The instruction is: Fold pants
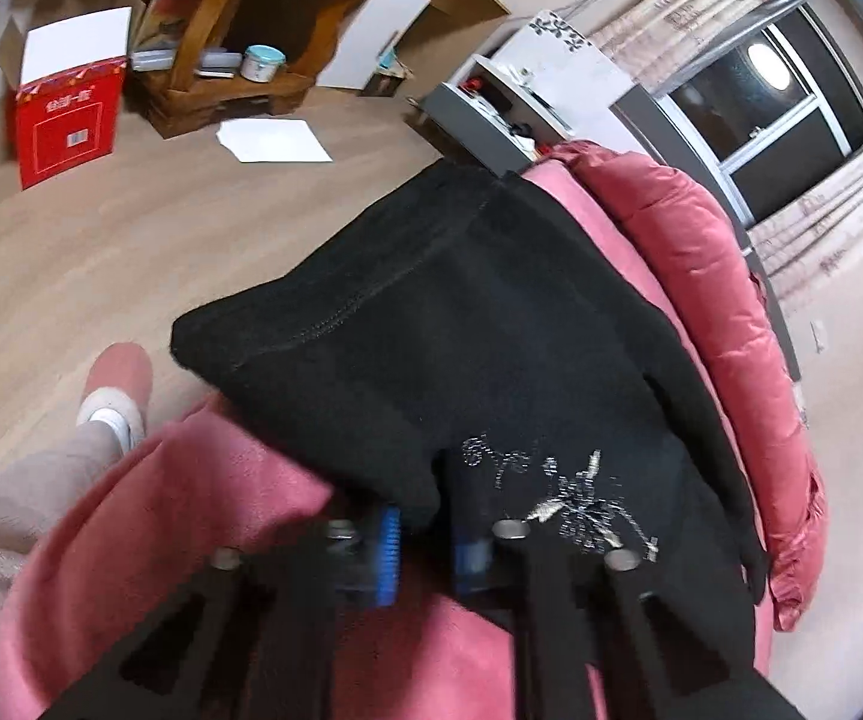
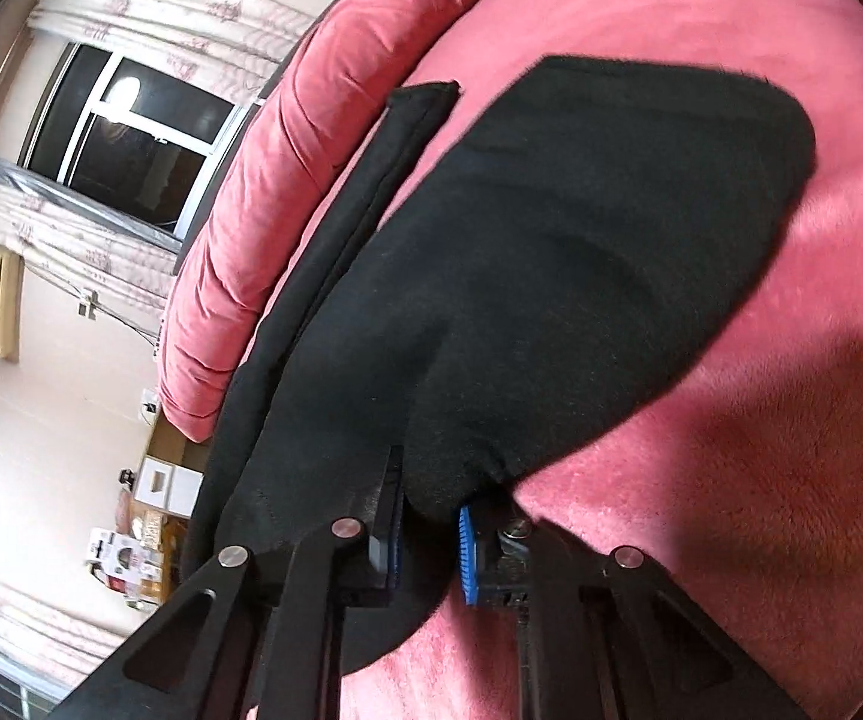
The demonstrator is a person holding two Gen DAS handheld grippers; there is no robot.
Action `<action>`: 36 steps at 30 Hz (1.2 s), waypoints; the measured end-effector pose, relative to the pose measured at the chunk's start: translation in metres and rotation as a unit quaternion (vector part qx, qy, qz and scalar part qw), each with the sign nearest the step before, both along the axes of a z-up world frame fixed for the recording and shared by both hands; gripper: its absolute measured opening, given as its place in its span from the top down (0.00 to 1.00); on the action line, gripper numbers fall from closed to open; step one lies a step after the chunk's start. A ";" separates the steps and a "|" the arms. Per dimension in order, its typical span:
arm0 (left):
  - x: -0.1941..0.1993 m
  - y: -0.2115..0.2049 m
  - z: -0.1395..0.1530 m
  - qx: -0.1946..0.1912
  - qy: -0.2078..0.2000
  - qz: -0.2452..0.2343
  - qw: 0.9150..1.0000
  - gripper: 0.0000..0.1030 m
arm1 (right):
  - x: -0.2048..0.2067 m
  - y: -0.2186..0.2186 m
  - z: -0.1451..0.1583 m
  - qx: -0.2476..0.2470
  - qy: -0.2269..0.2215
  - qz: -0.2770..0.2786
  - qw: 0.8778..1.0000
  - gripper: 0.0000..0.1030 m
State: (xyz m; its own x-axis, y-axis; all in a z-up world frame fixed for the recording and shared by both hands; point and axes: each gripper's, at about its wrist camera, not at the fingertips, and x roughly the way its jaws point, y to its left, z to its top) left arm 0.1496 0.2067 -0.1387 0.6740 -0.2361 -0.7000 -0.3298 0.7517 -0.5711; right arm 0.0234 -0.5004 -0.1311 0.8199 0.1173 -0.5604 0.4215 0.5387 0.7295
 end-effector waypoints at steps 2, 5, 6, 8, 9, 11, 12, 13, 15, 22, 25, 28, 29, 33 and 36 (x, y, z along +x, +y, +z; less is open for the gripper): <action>-0.007 0.000 0.013 0.012 -0.015 -0.010 1.000 0.93 | -0.002 0.001 0.013 -0.021 -0.006 0.000 1.000 0.88; -0.019 -0.004 0.038 0.023 -0.042 -0.032 0.998 0.93 | -0.008 0.002 0.035 -0.028 -0.029 -0.002 0.999 0.88; -0.026 -0.005 0.046 0.027 -0.044 -0.039 0.998 0.93 | -0.010 0.002 0.040 -0.024 -0.034 -0.004 0.999 0.88; -0.035 -0.004 0.053 0.019 -0.042 -0.044 0.998 0.93 | -0.020 0.000 0.049 -0.014 -0.046 -0.011 0.999 0.88; -0.043 -0.003 0.054 0.014 -0.036 -0.048 0.998 0.93 | -0.026 -0.001 0.053 -0.008 -0.051 -0.014 0.999 0.88; -0.058 -0.002 0.052 0.016 -0.020 -0.056 0.998 0.93 | -0.039 -0.003 0.058 -0.005 -0.051 -0.018 0.999 0.88; -0.065 -0.002 0.050 0.018 -0.008 -0.063 0.998 0.93 | -0.046 -0.004 0.060 -0.004 -0.049 -0.019 0.999 0.88; -0.069 -0.002 0.048 0.019 -0.001 -0.068 0.998 0.93 | -0.054 -0.004 0.061 -0.004 -0.048 -0.020 0.999 0.88; -0.079 -0.002 0.046 0.018 0.014 -0.079 0.997 0.93 | -0.068 -0.003 0.064 -0.007 -0.048 -0.019 0.999 0.88; -0.105 -0.016 0.047 0.059 0.029 -0.107 0.992 0.92 | -0.107 -0.002 0.043 -0.022 -0.002 -0.033 0.999 0.88; -0.102 -0.013 0.038 0.040 0.039 -0.095 0.994 0.82 | -0.104 -0.004 0.025 -0.014 0.042 -0.039 0.998 0.84; -0.101 -0.004 0.030 0.036 0.054 -0.068 0.996 0.63 | -0.097 -0.006 0.030 -0.029 0.044 -0.035 0.998 0.74; -0.101 -0.001 0.025 0.028 0.062 -0.061 0.996 0.62 | -0.095 -0.008 0.033 -0.038 0.044 -0.039 0.998 0.63; -0.097 0.008 0.017 0.002 0.058 -0.051 0.997 0.64 | -0.091 -0.023 0.031 -0.035 0.050 -0.076 0.995 0.55; -0.094 0.007 0.016 0.007 0.066 -0.067 0.996 0.90 | -0.090 -0.039 0.025 -0.018 0.057 -0.089 0.994 0.79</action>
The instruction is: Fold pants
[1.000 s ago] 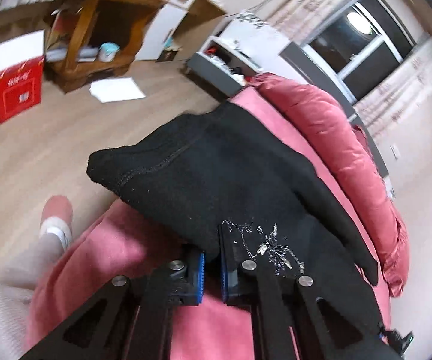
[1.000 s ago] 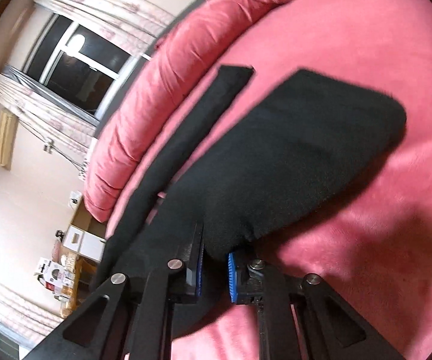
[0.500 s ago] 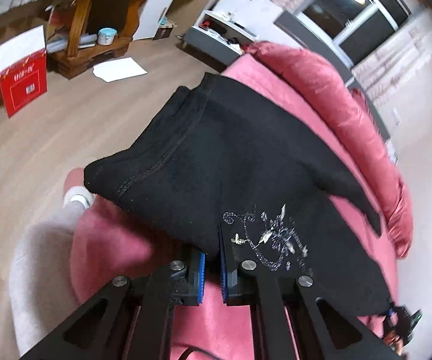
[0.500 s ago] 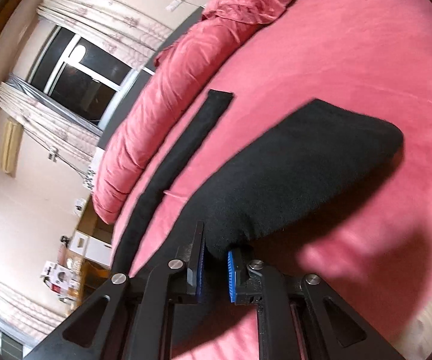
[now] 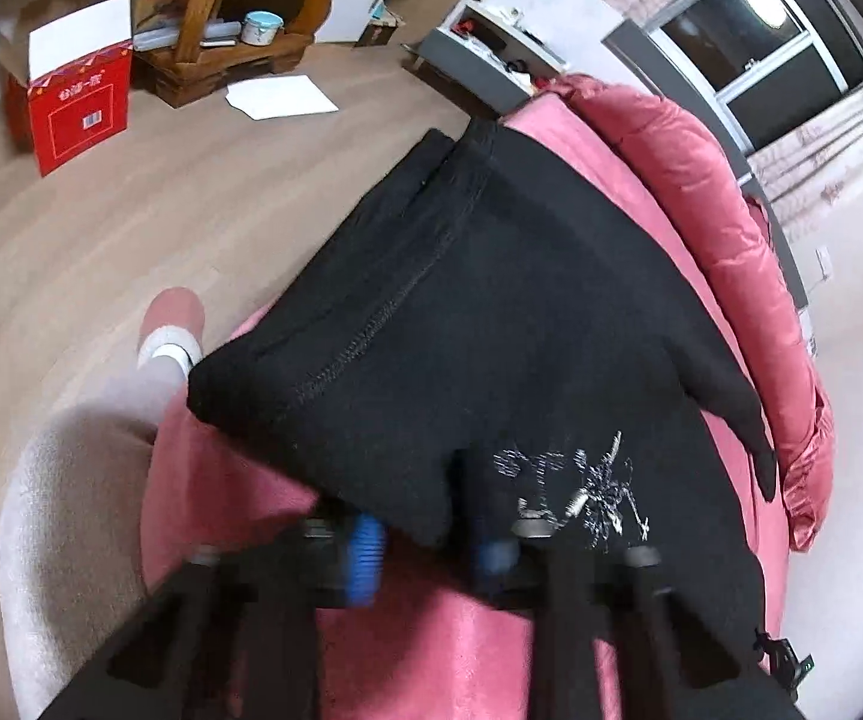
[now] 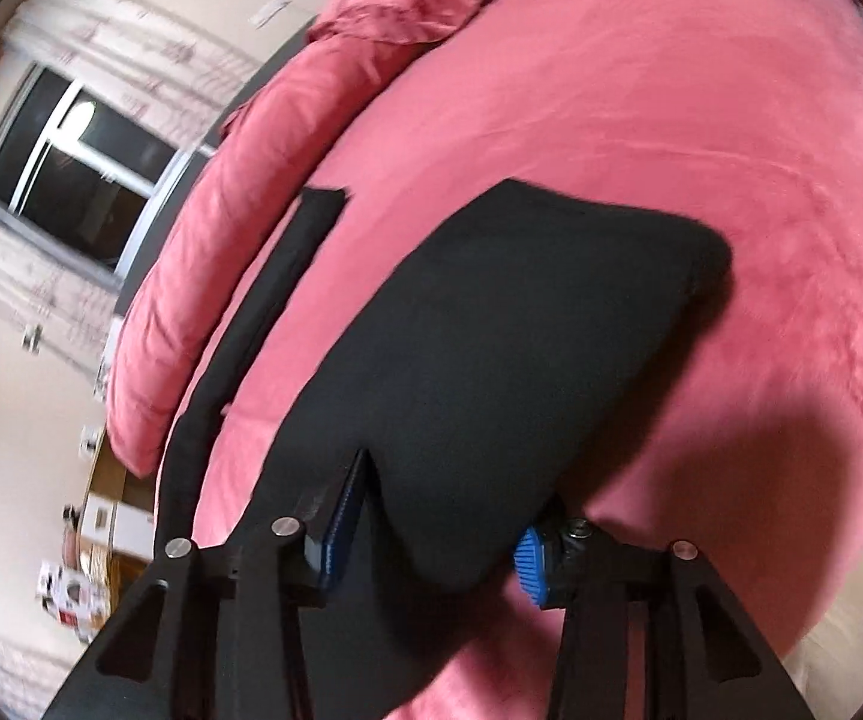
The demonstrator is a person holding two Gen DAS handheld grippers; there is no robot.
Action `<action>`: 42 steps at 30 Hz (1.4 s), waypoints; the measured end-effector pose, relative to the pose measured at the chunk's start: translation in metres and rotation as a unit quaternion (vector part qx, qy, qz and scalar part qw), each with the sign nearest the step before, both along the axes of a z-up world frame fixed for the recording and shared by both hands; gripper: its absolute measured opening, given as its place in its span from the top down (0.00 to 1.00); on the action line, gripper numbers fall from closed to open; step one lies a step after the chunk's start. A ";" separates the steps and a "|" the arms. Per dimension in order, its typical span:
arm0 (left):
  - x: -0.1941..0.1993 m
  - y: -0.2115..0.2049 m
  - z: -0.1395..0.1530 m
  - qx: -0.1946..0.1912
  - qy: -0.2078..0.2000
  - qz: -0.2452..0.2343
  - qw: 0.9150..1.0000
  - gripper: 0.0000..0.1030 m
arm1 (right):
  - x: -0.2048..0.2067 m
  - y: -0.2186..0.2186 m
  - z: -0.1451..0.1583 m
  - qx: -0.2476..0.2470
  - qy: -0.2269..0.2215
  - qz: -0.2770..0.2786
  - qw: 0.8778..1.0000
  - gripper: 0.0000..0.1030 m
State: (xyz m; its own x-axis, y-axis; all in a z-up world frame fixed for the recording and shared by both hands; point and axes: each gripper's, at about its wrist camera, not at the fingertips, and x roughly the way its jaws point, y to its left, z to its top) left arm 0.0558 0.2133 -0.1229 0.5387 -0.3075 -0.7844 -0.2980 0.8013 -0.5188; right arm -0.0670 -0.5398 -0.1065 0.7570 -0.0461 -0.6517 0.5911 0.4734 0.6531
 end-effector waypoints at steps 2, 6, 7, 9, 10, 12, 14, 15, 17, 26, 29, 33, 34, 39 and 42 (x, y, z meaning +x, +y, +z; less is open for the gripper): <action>-0.003 -0.001 0.005 0.010 0.001 -0.009 1.000 0.93 | -0.001 -0.004 0.007 -0.017 0.008 0.000 1.000 0.91; -0.014 -0.007 0.030 0.024 -0.009 -0.021 0.999 0.93 | -0.011 0.003 0.039 -0.083 -0.020 0.013 0.996 0.92; -0.018 -0.008 0.034 0.026 -0.010 -0.024 0.999 0.93 | -0.012 0.004 0.041 -0.089 -0.021 0.011 0.996 0.92; -0.023 -0.010 0.034 0.035 -0.001 -0.032 0.999 0.93 | -0.016 0.003 0.036 -0.102 0.001 0.001 0.995 0.92; -0.023 -0.009 0.032 0.041 0.007 -0.036 0.998 0.93 | -0.016 0.004 0.031 -0.107 0.020 -0.002 0.994 0.92; -0.019 -0.008 0.018 0.047 0.036 -0.034 0.998 0.86 | -0.013 -0.001 0.012 -0.075 0.059 -0.016 0.995 0.90; -0.018 0.001 0.013 0.008 0.037 -0.017 0.999 0.80 | -0.023 -0.006 0.005 -0.035 0.044 -0.053 0.997 0.82; -0.020 0.008 0.014 -0.009 0.030 -0.004 0.999 0.77 | -0.026 -0.005 0.007 -0.042 0.051 -0.067 0.996 0.78; -0.023 0.019 0.023 -0.002 0.023 0.022 0.999 0.73 | -0.033 -0.002 0.019 -0.091 0.097 -0.107 0.985 0.66; -0.034 0.076 0.053 0.026 -0.035 0.146 0.988 0.56 | 0.002 0.069 0.096 -0.295 0.071 -0.037 0.952 0.52; -0.028 0.073 0.049 0.024 -0.027 0.140 0.990 0.52 | 0.042 0.114 0.097 -0.317 0.060 0.058 0.945 0.51; -0.016 0.049 0.048 0.053 -0.023 0.082 0.995 0.52 | 0.087 0.168 0.077 -0.311 0.055 0.159 0.935 0.51; -0.015 0.040 0.047 0.061 -0.024 0.063 0.996 0.52 | 0.095 0.178 0.071 -0.306 0.056 0.177 0.934 0.51; -0.004 -0.001 0.055 0.093 -0.046 -0.027 0.994 0.52 | 0.131 0.250 0.036 -0.286 0.065 0.273 0.916 0.50; 0.008 -0.012 0.062 0.101 -0.061 -0.050 0.992 0.52 | 0.158 0.285 0.030 -0.307 0.054 0.318 0.895 0.50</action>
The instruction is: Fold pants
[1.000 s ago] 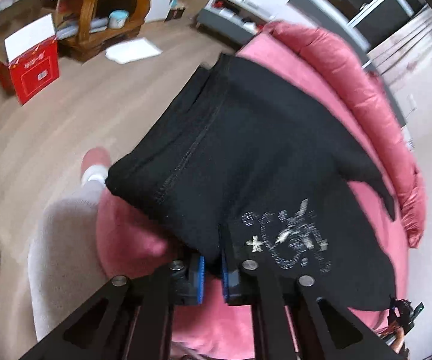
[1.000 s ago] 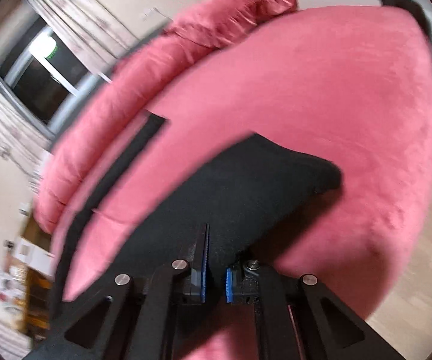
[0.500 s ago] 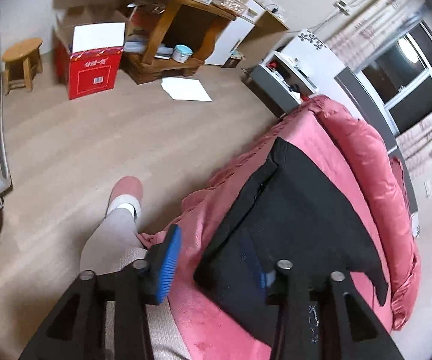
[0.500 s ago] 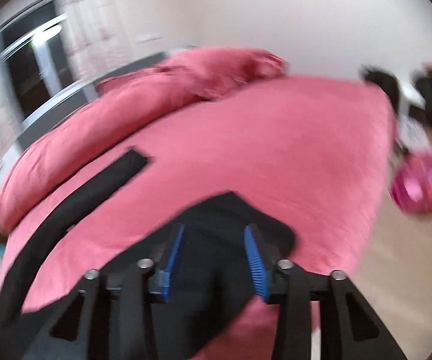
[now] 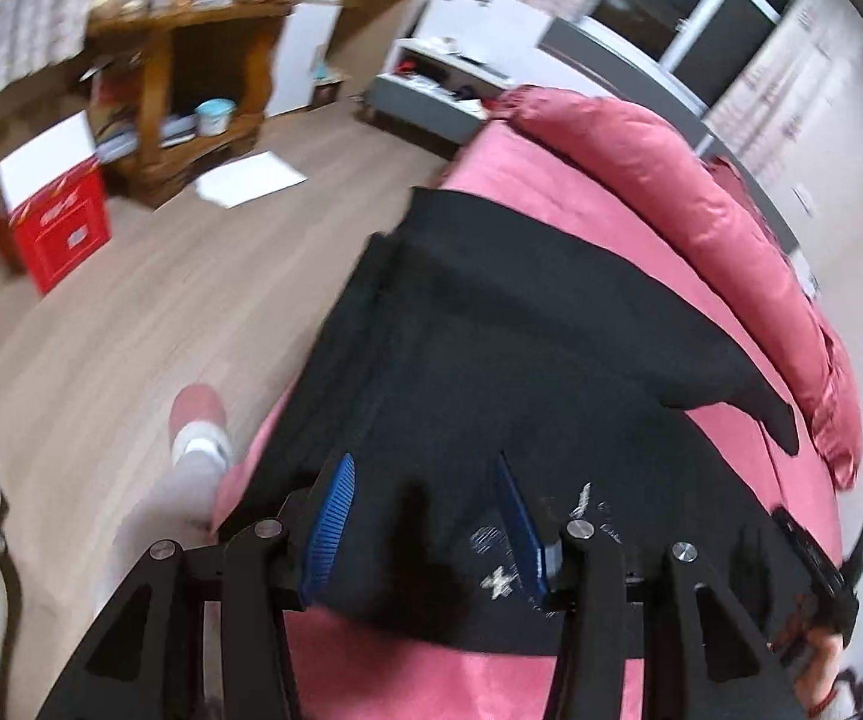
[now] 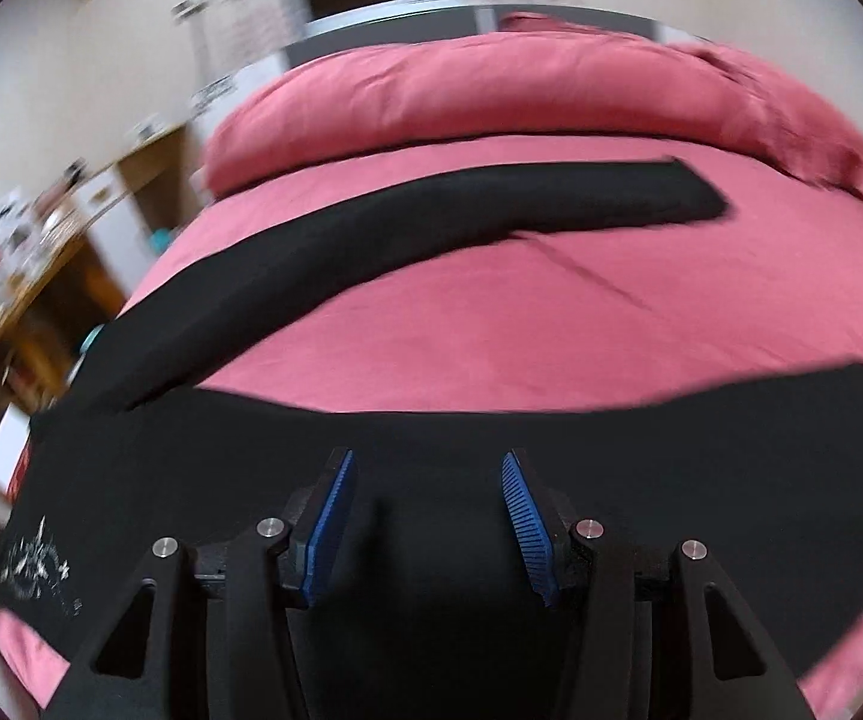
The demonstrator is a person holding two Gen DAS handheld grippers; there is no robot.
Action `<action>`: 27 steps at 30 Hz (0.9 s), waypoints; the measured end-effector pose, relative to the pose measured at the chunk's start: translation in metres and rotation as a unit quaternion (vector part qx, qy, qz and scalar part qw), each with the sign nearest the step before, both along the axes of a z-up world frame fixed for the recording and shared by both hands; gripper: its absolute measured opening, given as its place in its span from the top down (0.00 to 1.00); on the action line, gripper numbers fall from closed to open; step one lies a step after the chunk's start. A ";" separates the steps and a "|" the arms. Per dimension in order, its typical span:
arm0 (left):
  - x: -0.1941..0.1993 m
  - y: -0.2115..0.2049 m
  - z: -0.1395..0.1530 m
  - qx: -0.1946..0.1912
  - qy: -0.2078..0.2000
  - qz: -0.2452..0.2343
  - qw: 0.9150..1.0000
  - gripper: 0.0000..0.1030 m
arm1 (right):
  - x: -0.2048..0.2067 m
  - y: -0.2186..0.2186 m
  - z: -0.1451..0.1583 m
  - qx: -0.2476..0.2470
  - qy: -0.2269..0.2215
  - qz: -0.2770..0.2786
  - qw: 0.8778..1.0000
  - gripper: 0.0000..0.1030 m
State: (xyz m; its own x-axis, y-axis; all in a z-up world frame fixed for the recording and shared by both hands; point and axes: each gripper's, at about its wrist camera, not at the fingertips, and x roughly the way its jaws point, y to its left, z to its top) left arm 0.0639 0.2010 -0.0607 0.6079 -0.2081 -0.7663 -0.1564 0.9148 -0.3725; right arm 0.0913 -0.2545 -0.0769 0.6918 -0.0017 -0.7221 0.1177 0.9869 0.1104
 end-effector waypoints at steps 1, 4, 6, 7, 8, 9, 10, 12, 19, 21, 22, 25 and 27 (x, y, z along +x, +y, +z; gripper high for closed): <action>0.005 -0.002 0.002 -0.002 -0.004 -0.003 1.000 0.52 | 0.009 0.012 0.000 -0.008 -0.005 0.018 1.000 0.50; 0.031 0.000 0.001 -0.021 -0.004 -0.012 1.000 0.41 | 0.036 0.031 -0.002 -0.025 -0.019 0.050 0.998 0.44; 0.053 0.005 -0.005 -0.035 0.014 -0.001 0.999 0.41 | 0.051 0.040 -0.007 -0.037 -0.023 0.061 0.997 0.41; 0.062 0.007 -0.008 -0.041 0.021 0.002 0.999 0.41 | 0.057 0.042 -0.010 -0.043 -0.022 0.061 0.997 0.41; 0.071 0.010 -0.009 -0.046 0.029 0.008 0.998 0.41 | 0.064 0.045 -0.015 -0.050 -0.018 0.060 0.997 0.41; 0.084 0.014 -0.011 -0.053 0.038 0.015 0.998 0.41 | 0.070 0.046 -0.019 -0.054 -0.013 0.058 0.997 0.41; 0.090 0.016 -0.013 -0.058 0.042 0.015 0.997 0.41 | 0.074 0.044 -0.019 -0.055 -0.008 0.057 0.997 0.41; 0.110 0.022 -0.014 -0.066 0.053 0.023 0.996 0.41 | 0.079 0.044 -0.027 -0.060 0.003 0.050 0.997 0.41; 0.194 0.047 -0.014 -0.061 0.032 0.031 0.997 0.41 | 0.076 0.041 -0.042 -0.046 -0.003 0.039 0.998 0.33; 0.225 0.053 -0.019 -0.063 0.036 0.029 0.997 0.41 | 0.075 0.040 -0.044 -0.045 -0.010 0.040 0.998 0.32; 0.236 0.056 -0.022 -0.069 0.039 0.031 0.996 0.41 | 0.074 0.041 -0.044 -0.045 -0.011 0.040 0.998 0.31; 0.268 0.065 -0.032 -0.073 0.046 0.049 0.995 0.40 | 0.075 0.042 -0.046 -0.041 -0.010 0.045 0.998 0.27; 0.287 0.067 -0.039 -0.069 0.048 0.051 0.995 0.40 | 0.075 0.043 -0.046 -0.040 -0.009 0.050 0.998 0.24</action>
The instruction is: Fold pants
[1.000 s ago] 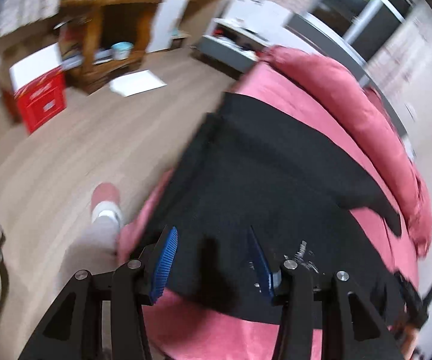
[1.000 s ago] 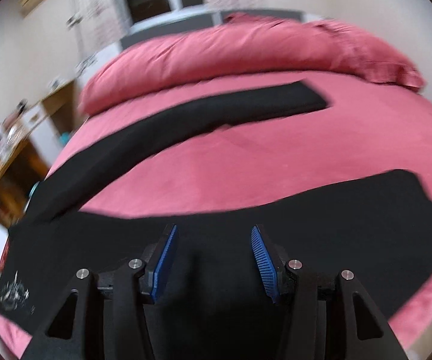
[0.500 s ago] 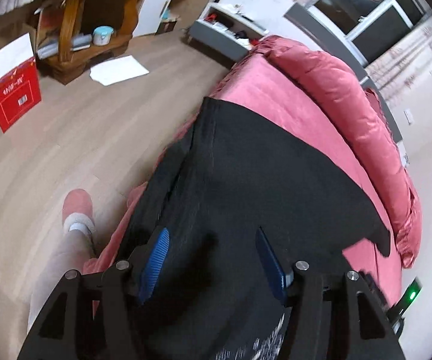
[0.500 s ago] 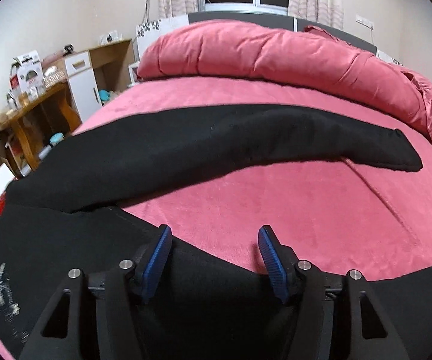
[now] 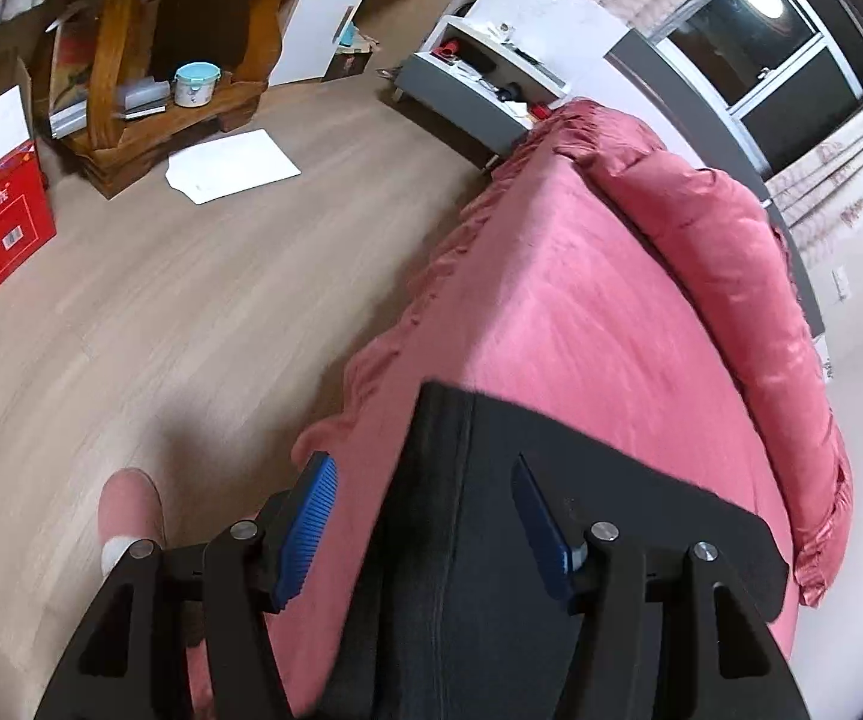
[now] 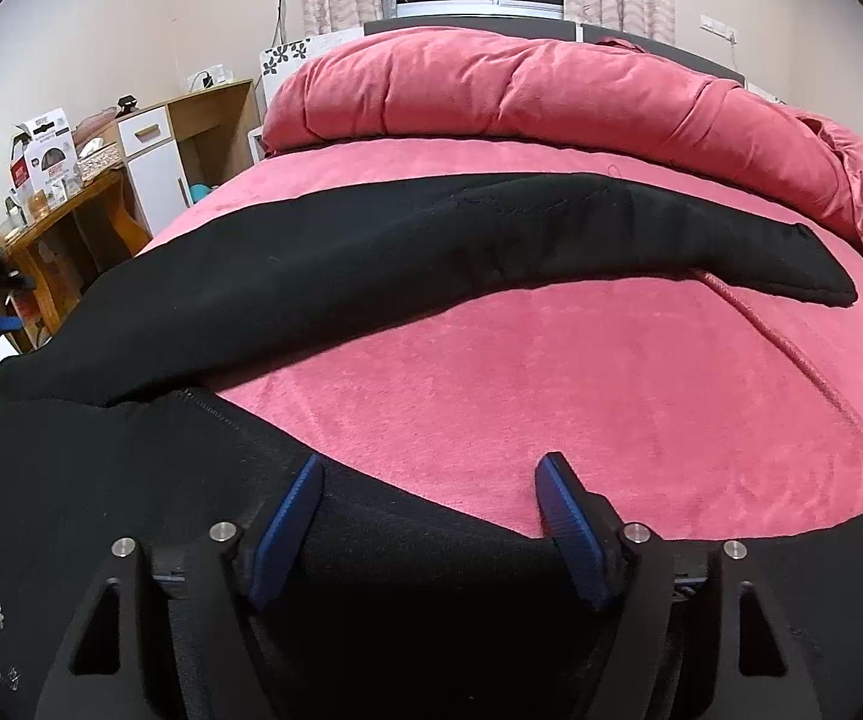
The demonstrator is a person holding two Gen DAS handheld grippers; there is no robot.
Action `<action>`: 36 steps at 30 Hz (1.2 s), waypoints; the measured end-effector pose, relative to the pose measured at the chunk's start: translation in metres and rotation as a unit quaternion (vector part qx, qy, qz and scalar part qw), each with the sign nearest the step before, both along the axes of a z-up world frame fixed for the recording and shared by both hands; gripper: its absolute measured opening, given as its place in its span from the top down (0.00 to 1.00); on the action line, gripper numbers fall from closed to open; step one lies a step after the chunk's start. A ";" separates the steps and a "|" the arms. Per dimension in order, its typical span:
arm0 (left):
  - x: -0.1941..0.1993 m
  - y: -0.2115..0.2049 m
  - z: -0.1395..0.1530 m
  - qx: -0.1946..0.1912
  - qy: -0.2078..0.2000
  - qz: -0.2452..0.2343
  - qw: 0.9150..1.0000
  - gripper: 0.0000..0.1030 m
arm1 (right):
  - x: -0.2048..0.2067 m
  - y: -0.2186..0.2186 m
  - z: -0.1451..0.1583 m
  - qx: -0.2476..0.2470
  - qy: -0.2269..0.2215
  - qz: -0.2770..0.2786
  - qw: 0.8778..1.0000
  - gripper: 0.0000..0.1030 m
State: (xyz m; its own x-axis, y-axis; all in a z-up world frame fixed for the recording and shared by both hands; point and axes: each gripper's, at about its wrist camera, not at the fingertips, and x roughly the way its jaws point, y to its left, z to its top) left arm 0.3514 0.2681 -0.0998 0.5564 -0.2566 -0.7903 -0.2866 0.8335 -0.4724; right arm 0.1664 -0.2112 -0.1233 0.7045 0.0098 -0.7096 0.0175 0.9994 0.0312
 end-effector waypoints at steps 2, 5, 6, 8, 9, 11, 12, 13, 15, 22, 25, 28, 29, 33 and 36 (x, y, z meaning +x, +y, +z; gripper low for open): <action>0.012 -0.003 -0.008 -0.002 0.000 -0.011 1.000 0.38 | 0.002 0.002 -0.001 -0.002 0.003 0.005 1.000 0.19; 0.030 -0.006 -0.027 -0.023 0.015 -0.020 0.999 0.35 | 0.004 0.006 -0.003 -0.009 0.005 0.009 1.000 0.16; 0.035 -0.006 -0.033 -0.028 0.021 -0.017 0.999 0.35 | 0.004 0.006 -0.003 -0.010 0.005 0.009 1.000 0.16; 0.043 -0.005 -0.044 -0.050 0.021 -0.008 0.998 0.32 | 0.004 0.006 -0.003 -0.009 0.004 0.009 1.000 0.16; 0.045 -0.006 -0.049 -0.062 0.020 -0.010 0.998 0.32 | 0.003 0.005 -0.003 -0.006 0.004 0.010 1.000 0.16; 0.052 -0.012 -0.053 -0.069 0.019 -0.020 0.997 0.31 | 0.003 0.004 -0.003 -0.003 0.004 0.010 1.000 0.16; 0.057 -0.017 -0.056 -0.063 0.024 -0.033 0.997 0.31 | 0.003 0.004 -0.003 -0.002 0.004 0.010 1.000 0.16; 0.060 -0.021 -0.058 -0.058 0.027 -0.047 0.997 0.33 | 0.003 0.004 -0.003 -0.001 0.004 0.010 1.000 0.15; 0.062 -0.031 -0.054 -0.043 0.012 -0.068 0.997 0.43 | 0.003 0.004 -0.004 -0.001 0.004 0.010 1.000 0.15; 0.043 -0.047 -0.019 0.005 -0.025 -0.066 0.998 0.84 | 0.004 0.005 -0.004 -0.004 0.004 0.010 1.000 0.15; 0.027 -0.050 0.003 0.009 -0.057 -0.059 0.997 0.85 | 0.004 0.005 -0.004 -0.005 0.004 0.010 1.000 0.15; 0.002 -0.050 0.028 0.000 -0.093 -0.055 0.994 0.85 | 0.004 0.005 -0.004 -0.005 0.004 0.010 1.000 0.15; -0.010 -0.051 0.038 0.000 -0.109 -0.057 0.992 0.85 | 0.004 0.006 -0.004 -0.005 0.004 0.010 1.000 0.15; -0.054 -0.059 0.065 -0.004 -0.151 -0.073 0.986 0.85 | 0.004 0.005 -0.004 -0.005 0.004 0.010 1.000 0.15; -0.101 -0.064 0.080 -0.013 -0.177 -0.089 0.980 0.86 | 0.004 0.005 -0.004 -0.005 0.004 0.011 1.000 0.15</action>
State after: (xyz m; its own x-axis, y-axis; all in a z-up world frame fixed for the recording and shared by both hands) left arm 0.2501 0.2042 -0.0200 0.7391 -0.3927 -0.5473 0.0488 0.8416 -0.5379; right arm 0.1702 -0.2059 -0.1275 0.6980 0.0178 -0.7159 -0.0033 0.9998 0.0217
